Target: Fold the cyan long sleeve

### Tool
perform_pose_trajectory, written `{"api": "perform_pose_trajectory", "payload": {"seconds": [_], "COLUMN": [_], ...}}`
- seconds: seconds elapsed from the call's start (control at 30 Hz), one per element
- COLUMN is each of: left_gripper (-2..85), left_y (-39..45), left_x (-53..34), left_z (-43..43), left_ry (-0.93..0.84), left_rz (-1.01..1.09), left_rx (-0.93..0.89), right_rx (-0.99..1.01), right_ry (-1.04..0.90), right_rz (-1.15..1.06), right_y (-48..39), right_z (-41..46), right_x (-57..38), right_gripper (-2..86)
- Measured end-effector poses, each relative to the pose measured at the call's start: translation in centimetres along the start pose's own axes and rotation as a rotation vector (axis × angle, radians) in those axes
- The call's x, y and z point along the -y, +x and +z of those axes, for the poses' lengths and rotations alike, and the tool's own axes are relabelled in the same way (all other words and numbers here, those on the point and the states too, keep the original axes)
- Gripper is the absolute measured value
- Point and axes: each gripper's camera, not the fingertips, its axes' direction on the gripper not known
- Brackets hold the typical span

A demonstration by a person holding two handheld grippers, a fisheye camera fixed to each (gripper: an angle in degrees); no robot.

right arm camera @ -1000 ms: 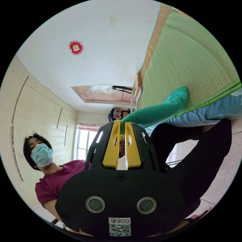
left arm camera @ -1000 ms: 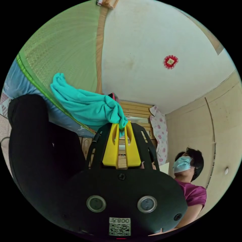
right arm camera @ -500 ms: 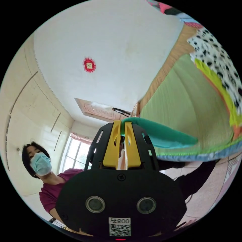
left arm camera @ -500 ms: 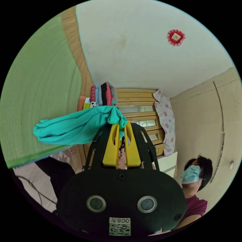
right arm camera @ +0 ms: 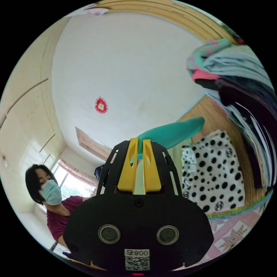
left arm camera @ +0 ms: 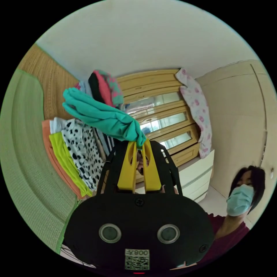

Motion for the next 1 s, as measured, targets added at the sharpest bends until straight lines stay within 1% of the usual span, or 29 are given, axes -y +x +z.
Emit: {"api": "perform_pose_trajectory", "payload": {"seconds": [0.1,0.17,0.23,0.47,0.57,0.7,0.8,1.0], "left_gripper": [3.7,3.6,3.6,3.6,3.7,3.8,3.9,3.9], "left_y": [-3.0,-2.9,-1.8,6.8,9.4,9.1,8.1,8.9], "left_x": [0.8,1.5,2.9,10.7,12.6,13.3,13.6,15.9], "left_z": [4.4,5.9,6.9,11.7,14.9,19.4,21.7,24.5], "left_ry": [-0.094,-0.116,-0.124,-0.154,-0.208,-0.313,-0.361,-0.413], "left_rz": [-0.149,-0.163,-0.145,0.056,0.119,0.079,0.019,0.033], "left_rx": [0.016,0.017,0.014,0.066,0.105,0.213,0.231,0.322], "right_rx": [-0.091,-0.094,-0.042,-0.074,-0.094,-0.179,-0.214,-0.213], "right_ry": [0.01,0.002,0.018,-0.006,-0.013,-0.07,-0.067,-0.045], "right_rz": [0.179,0.222,0.22,0.139,0.131,0.217,0.299,0.36], "right_y": [8.2,11.5,13.9,14.7,15.6,20.2,24.2,28.8], "right_z": [-2.3,-3.0,-4.0,-6.2,-7.6,-8.8,-9.2,-9.8], "right_x": [-1.9,-2.7,-3.0,0.7,2.2,2.5,1.5,0.9], "right_gripper": [2.1,2.2,2.2,2.1,2.1,2.2,2.2,2.2]}}
